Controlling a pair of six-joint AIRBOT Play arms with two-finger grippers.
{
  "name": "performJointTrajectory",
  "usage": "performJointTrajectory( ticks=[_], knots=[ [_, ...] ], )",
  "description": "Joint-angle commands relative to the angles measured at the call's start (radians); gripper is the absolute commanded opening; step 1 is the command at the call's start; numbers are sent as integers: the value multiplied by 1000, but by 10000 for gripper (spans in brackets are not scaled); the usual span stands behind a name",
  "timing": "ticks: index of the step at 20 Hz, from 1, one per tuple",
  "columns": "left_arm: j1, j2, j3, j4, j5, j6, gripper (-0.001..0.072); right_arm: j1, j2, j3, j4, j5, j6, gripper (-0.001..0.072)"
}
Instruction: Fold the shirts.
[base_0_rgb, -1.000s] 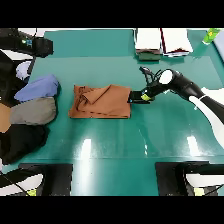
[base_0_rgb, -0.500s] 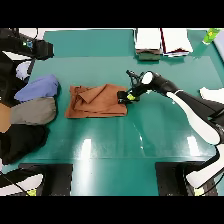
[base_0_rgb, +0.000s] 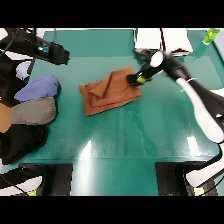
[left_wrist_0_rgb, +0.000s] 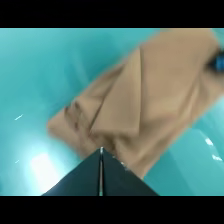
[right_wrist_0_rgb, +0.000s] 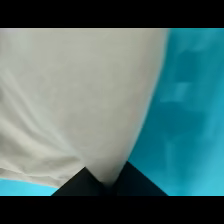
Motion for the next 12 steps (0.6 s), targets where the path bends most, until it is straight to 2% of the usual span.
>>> performJointTrajectory(
  ticks=[1, 7, 12],
  knots=[
    [-86, 0, 0, 4, 33, 7, 27, -187, 80, 105, -204, 155, -9, 14],
    [-114, 0, 0, -11, 38, 6, 27, -620, 151, 116, -202, 220, -10, 14],
    [-114, 0, 0, -11, 40, -1, 27, -861, 158, 116, -185, 206, -10, 13]
  ],
)
